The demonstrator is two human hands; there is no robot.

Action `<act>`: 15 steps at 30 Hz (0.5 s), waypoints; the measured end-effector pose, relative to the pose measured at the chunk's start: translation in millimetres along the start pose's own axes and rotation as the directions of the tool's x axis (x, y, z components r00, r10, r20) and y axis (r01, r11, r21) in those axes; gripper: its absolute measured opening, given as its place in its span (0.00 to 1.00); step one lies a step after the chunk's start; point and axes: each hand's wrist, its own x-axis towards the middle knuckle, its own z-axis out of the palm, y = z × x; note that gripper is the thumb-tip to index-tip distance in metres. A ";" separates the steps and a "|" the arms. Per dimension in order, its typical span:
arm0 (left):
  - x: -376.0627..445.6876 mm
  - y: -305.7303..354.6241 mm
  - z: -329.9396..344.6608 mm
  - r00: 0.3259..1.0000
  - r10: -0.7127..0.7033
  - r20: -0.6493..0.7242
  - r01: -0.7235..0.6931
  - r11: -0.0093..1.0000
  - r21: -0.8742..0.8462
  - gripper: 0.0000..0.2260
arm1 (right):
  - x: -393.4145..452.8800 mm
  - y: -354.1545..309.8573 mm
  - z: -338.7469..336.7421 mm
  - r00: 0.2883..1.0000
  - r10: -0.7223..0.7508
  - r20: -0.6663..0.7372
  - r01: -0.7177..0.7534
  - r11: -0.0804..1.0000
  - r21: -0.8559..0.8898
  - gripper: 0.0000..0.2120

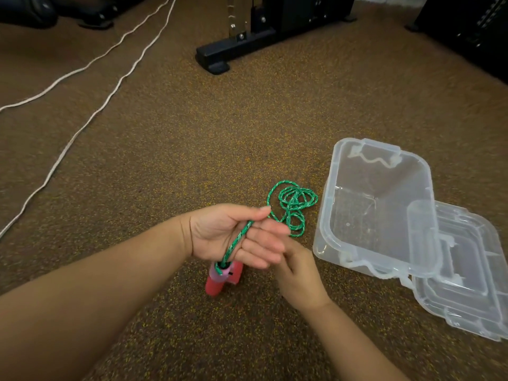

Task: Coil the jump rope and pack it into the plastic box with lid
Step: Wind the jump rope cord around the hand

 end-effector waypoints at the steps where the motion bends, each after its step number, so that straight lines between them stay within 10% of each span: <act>1: 2.8 1.9 1.2 0.999 0.040 -0.036 -0.041 0.998 -0.040 0.16 | -4.8 -0.3 2.3 1.000 0.025 -0.002 -0.025 0.999 -0.040 0.13; 8: 14.9 21.4 5.0 0.875 0.310 -0.373 -0.397 0.900 -0.183 0.19 | -33.3 -5.6 3.6 0.994 0.075 0.084 -0.046 0.951 -0.304 0.30; 15: 20.9 23.0 -1.2 0.825 0.307 -0.474 -0.393 0.915 -0.092 0.24 | -27.2 -41.1 5.6 0.949 -0.247 0.194 0.309 0.848 -0.430 0.20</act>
